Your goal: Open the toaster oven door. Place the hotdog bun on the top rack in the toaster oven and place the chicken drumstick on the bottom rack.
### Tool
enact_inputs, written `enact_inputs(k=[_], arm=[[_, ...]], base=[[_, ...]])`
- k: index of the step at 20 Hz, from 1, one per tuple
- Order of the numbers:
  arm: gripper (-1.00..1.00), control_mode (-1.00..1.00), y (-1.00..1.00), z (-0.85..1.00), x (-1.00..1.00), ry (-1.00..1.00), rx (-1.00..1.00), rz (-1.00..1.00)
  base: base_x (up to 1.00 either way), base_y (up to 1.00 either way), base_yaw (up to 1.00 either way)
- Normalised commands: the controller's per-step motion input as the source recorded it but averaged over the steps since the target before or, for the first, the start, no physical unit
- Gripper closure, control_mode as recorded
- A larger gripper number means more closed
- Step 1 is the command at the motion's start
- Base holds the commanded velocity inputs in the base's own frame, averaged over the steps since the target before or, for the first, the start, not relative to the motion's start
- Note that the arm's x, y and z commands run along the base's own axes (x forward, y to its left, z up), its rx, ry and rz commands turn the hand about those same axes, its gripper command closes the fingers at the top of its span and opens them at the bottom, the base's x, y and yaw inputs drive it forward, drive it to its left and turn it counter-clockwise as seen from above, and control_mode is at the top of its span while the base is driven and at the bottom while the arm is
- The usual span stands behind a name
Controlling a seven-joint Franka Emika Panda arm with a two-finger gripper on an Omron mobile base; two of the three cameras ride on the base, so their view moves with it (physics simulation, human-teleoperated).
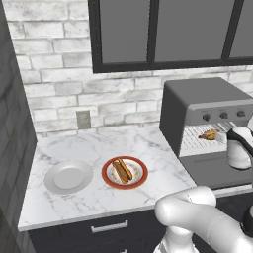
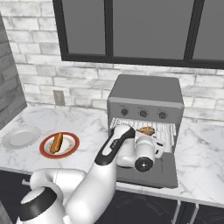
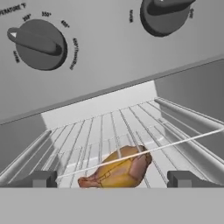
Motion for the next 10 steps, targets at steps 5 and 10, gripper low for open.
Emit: enact_inputs(k=[5, 10], arm=[[-1.0, -1.0, -0.04, -0.02, 0.12, -0.13, 0.0, 0.0], [-1.0, -1.0, 0.04, -0.05, 0.14, -0.19, 0.0, -0.01]], base=[[0.0, 0.0, 0.0], [0.0, 0.0, 0.0]])
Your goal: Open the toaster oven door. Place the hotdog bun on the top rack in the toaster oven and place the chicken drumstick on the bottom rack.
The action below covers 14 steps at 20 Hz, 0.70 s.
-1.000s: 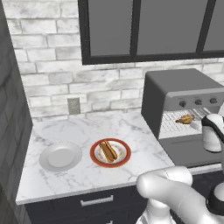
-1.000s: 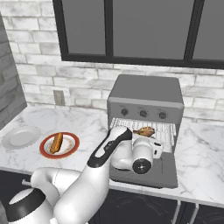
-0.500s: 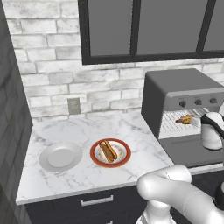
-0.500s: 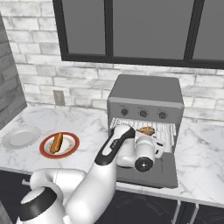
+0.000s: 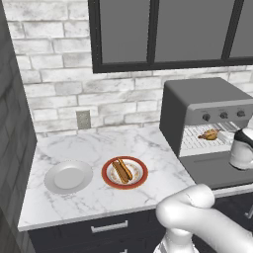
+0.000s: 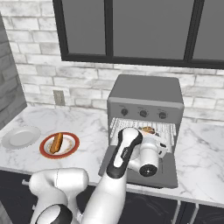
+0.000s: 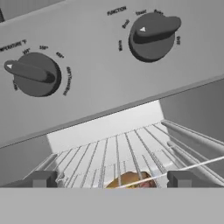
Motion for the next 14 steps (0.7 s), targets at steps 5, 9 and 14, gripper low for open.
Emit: enact_inputs(k=[5, 9, 14], arm=[[-1.0, -1.0, 0.04, -0.09, 0.1, -0.13, 0.0, -0.02], [-1.0, -1.0, 0.0, -0.06, 0.0, -0.03, -0.02, 0.0], [-1.0, -1.0, -0.01, -0.01, 0.04, 0.01, 0.0, 0.0]], base=[[0.0, 0.0, 0.0], [0.0, 0.0, 0.0], [0.0, 0.0, 0.0]])
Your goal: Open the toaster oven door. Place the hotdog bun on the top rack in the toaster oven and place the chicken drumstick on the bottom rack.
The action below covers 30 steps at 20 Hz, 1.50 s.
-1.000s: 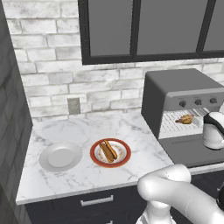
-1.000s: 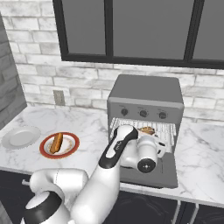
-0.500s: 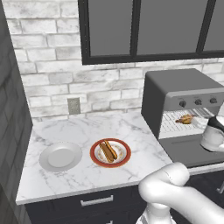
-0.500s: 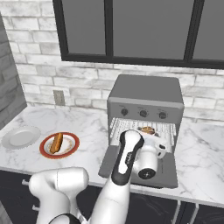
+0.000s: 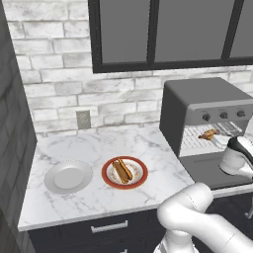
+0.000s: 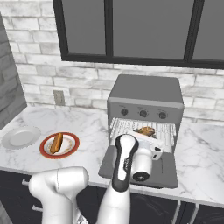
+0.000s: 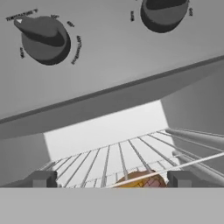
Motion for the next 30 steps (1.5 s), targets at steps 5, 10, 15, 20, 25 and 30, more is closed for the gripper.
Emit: enact_inputs(k=[5, 10, 15, 20, 25, 30], arm=[[-1.0, -1.0, -0.06, 0.0, 0.07, 0.08, 0.0, 0.0], [-1.0, -1.0, -0.09, 0.0, 0.15, 0.12, 0.0, 0.0], [-1.0, -1.0, -0.05, -0.02, 0.17, 0.02, 0.01, 0.0], [-1.0, -1.0, 0.0, -0.14, 0.16, 0.04, 0.02, 0.0], [-1.0, -1.0, 0.0, -0.23, 0.12, 0.06, 0.01, 0.0], [-1.0, -1.0, 0.0, -0.03, 0.25, 0.01, 0.03, 0.0]], base=[[0.0, 0.0, 0.0], [0.0, 0.0, 0.0], [0.0, 0.0, 0.0], [0.0, 0.0, 0.0], [0.0, 0.0, 0.0], [0.0, 0.0, 0.0]])
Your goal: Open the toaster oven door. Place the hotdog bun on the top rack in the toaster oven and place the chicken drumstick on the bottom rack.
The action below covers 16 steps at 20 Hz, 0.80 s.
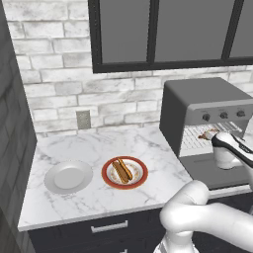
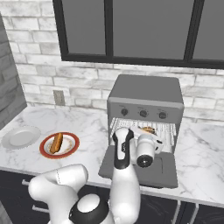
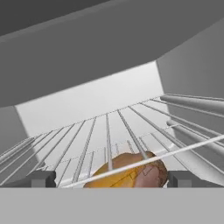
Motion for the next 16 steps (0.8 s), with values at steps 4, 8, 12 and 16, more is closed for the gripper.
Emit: enact_inputs(k=[4, 8, 12, 16], arm=[[-1.0, -1.0, 0.0, -0.07, 0.16, 0.02, 0.04, 0.0], [-1.0, -1.0, 0.0, -0.05, 0.12, 0.03, 0.04, 0.0], [-1.0, -1.0, 0.0, -0.13, 0.16, 0.08, 0.05, 0.0], [-1.0, -1.0, 0.0, -0.16, 0.21, 0.05, 0.04, -0.01]], base=[[0.0, 0.0, 0.0], [0.0, 0.0, 0.0], [0.0, 0.0, 0.0], [0.0, 0.0, 0.0]])
